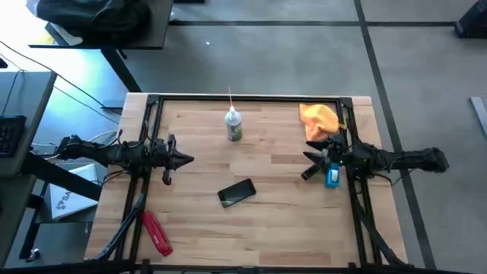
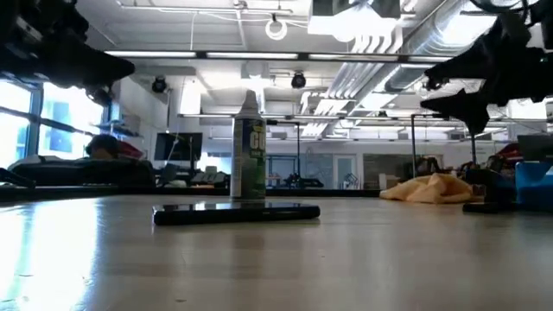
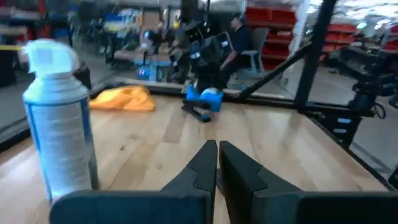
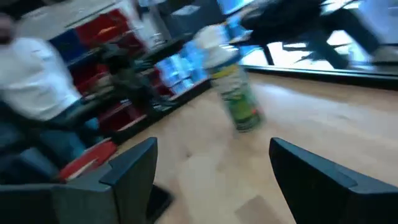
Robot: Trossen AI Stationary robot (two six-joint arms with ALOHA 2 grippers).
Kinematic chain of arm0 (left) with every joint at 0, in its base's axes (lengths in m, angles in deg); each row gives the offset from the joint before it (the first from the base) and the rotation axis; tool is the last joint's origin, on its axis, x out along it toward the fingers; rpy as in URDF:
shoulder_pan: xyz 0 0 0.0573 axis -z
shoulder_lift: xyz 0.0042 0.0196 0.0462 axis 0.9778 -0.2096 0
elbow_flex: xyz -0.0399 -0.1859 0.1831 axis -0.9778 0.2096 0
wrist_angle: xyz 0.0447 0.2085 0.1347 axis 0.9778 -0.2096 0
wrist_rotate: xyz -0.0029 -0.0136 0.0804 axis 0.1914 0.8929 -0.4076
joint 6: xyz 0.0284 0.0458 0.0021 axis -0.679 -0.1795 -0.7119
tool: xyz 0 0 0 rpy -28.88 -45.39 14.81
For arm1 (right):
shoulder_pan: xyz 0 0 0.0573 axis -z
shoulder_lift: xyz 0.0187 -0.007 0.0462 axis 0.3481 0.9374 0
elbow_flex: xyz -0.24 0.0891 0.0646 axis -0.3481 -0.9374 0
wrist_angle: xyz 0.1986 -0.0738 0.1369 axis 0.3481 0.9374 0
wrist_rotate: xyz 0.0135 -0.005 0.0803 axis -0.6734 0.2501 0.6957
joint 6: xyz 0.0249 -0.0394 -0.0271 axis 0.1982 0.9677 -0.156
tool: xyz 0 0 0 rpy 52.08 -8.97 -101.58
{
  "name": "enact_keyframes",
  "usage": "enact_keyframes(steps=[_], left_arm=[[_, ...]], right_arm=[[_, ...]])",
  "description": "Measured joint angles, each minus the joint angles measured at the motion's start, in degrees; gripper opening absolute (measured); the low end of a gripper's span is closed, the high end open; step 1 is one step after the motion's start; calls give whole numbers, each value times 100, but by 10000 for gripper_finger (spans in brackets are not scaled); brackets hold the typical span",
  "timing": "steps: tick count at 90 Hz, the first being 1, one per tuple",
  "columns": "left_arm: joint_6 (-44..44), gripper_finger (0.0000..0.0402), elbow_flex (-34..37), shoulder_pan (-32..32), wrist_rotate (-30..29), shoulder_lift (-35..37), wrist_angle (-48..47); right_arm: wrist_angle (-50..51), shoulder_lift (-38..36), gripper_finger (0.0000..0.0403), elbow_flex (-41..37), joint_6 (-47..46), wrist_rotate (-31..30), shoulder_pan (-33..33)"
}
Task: Apply microfiber cloth
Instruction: Return to Home Position
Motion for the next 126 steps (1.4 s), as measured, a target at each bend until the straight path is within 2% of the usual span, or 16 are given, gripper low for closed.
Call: enact_keyframes(steps=[15, 32, 44, 55, 67, 72, 88, 101, 105, 115, 126], left_arm=[[-120, 0, 1, 12, 491, 371, -55], [-407, 0, -1, -130, 430, 355, 82], [-437, 0, -4, -407, 1202, 359, 404], [-358, 0, -4, -680, 1474, 352, 318], [-354, 0, -4, -990, 1540, 337, 109], [-356, 0, -4, -1087, 1643, 342, 131], [-356, 0, -4, -1289, 1721, 340, 135], [-356, 0, -4, -1324, 1733, 340, 112], [-356, 0, -4, -1324, 1791, 340, 73], [-358, 0, -4, -1303, 1995, 328, -132], [-356, 0, -4, -1289, 1994, 254, -129]], right_arm=[[44, -5, 277, 0, 36, -566, -814], [109, -1, 276, -37, 15, -831, -1383], [140, 17, 252, -37, 277, -1004, -1626], [89, 26, 184, -37, 798, -968, -1758], [89, 27, 45, -37, 1511, -863, -1834], [83, 26, 16, -37, 1826, -861, -1830], [-280, 26, 2, -37, 2251, -788, -1630], [-579, 22, 0, -37, 2243, -97, -1202], [-507, 24, 0, -39, 2058, -163, -1102], [-279, 24, 0, -39, 1419, -760, -914], [-44, 28, 0, -39, 1331, -915, -822]])
